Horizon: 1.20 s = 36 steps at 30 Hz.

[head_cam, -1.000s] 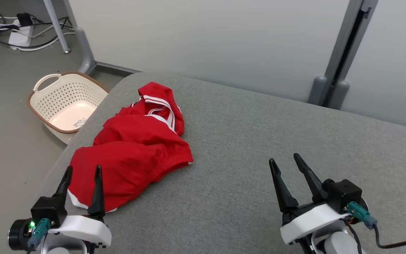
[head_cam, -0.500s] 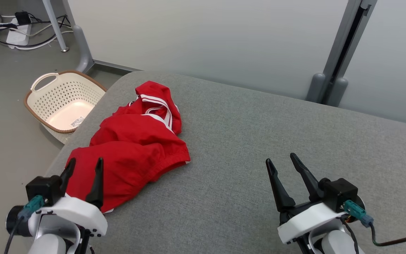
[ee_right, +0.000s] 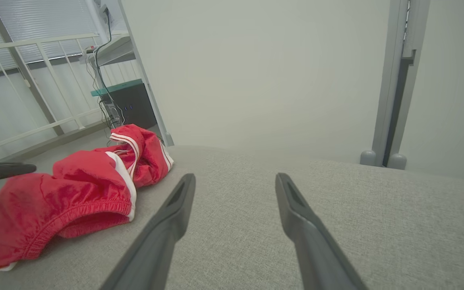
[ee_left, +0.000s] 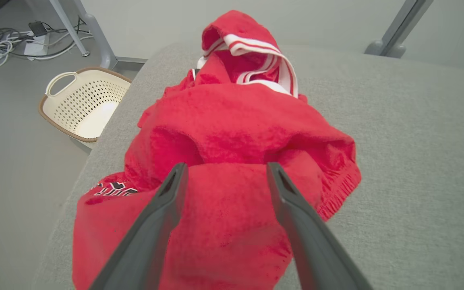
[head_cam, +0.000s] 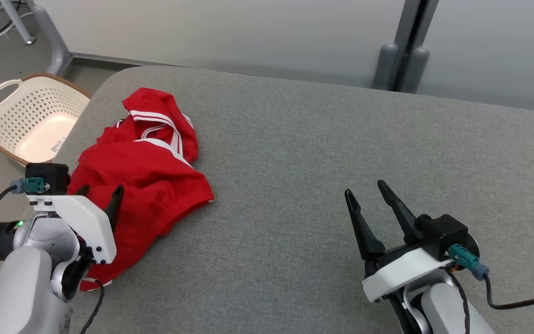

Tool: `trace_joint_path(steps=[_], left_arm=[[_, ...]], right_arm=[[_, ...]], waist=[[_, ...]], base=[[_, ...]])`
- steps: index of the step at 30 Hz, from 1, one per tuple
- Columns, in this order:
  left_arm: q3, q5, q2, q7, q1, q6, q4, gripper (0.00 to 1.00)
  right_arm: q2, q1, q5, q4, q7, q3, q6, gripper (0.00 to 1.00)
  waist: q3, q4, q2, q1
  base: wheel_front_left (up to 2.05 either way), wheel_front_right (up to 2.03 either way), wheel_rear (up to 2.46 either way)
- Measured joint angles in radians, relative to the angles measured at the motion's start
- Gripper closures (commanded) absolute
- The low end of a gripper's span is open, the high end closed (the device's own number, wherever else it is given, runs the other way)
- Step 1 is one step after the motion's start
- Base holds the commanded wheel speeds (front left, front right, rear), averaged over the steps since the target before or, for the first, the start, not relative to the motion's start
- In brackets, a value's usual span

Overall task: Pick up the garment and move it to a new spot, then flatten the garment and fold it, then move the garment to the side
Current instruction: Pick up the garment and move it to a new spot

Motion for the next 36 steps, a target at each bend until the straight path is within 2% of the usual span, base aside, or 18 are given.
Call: trace_joint_path(steps=[4, 10, 14, 15, 19, 20, 29, 36], left_arm=[[-0.028, -0.03, 0.006, 0.05, -0.005, -0.004, 0.076, 0.0], [-0.073, -0.064, 0.021, 0.058, -0.009, -0.006, 0.182, 0.0], [-0.136, -0.112, 0.029, 0.067, -0.019, -0.007, 0.253, 0.0], [-0.136, -0.112, 0.029, 0.067, -0.019, -0.007, 0.253, 0.04], [-0.206, -0.185, 0.045, 0.083, -0.027, -0.007, 0.302, 0.7], [-0.219, -0.196, 0.052, 0.078, -0.033, -0.007, 0.312, 1.0], [-0.288, -0.245, 0.116, -0.063, -0.048, -0.007, 0.323, 1.0], [-0.311, -0.291, 0.183, -0.125, -0.061, -0.007, 0.151, 1.0]], right_arm=[[-0.005, -0.012, -0.002, 0.0, 0.002, -0.002, 0.0, 0.0], [-0.008, -0.017, -0.002, 0.009, 0.001, -0.002, 0.0, 0.0], [-0.007, -0.029, 0.0, 0.015, -0.002, 0.005, 0.0, 0.0], [-0.007, -0.029, 0.0, 0.015, -0.002, 0.005, 0.0, 0.0], [-0.005, -0.035, 0.005, 0.024, -0.002, 0.015, 0.0, 0.0], [-0.005, -0.035, 0.008, 0.026, -0.002, 0.016, 0.0, 0.0], [-0.003, -0.036, 0.018, 0.043, -0.016, 0.008, 0.0, 0.0], [0.001, -0.014, 0.039, 0.054, -0.027, -0.012, 0.0, 0.0]], waist=[[0.028, -0.033, 0.0, 0.0], [0.05, -0.057, 0.0, 0.0], [0.053, -0.061, 0.0, 0.0], [0.053, -0.061, 0.0, 0.0], [0.053, -0.064, 0.0, 0.0], [0.052, -0.066, 0.0, 0.0], [0.017, -0.078, 0.0, 0.0], [-0.043, -0.084, 0.0, 0.0]], base=[[0.0, 0.0, 0.0], [0.0, 0.0, 0.0], [0.0, 0.0, 0.0], [0.0, 0.0, 0.0], [0.0, 0.0, 0.0], [0.0, 0.0, 0.0], [0.0, 0.0, 0.0], [0.0, 0.0, 0.0]])
